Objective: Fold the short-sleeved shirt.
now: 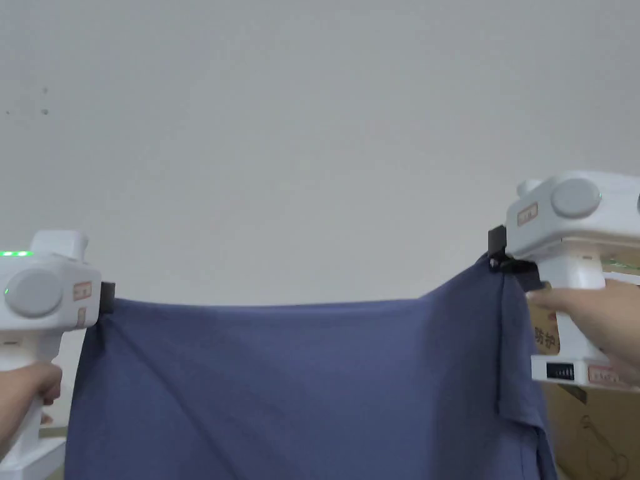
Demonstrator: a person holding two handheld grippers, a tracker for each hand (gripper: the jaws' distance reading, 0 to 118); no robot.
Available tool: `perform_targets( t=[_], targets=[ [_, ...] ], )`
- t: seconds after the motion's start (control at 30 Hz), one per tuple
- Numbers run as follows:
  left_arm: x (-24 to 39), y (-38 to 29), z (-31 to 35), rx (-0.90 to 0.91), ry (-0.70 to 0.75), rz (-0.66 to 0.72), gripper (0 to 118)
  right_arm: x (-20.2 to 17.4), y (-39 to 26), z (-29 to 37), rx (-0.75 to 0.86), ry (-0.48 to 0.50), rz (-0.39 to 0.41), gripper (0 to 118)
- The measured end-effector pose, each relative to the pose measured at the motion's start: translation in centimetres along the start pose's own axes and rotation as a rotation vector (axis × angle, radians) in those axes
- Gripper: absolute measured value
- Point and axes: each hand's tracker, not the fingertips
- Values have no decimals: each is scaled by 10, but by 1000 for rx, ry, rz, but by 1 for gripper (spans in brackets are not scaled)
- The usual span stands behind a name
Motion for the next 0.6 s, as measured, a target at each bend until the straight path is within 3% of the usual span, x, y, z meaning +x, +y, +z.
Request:
perform_targets(
  t=[0.1,0.33,0.47,0.6],
  targets=[
    [3,17,-19,45,-8,20,0,-3,27,-15,67,-11,-24,2],
    [15,8,-53,42,5,-4,0,-8,23,-39,117,-70,51,2],
    [25,-58,-74,-108,-8,-6,0,4,-53,-70,-3,-85,93,2],
    [35,-171,-75,-294,-49,82,0,31,-190,-92,-229,-68,31,2]
  ],
)
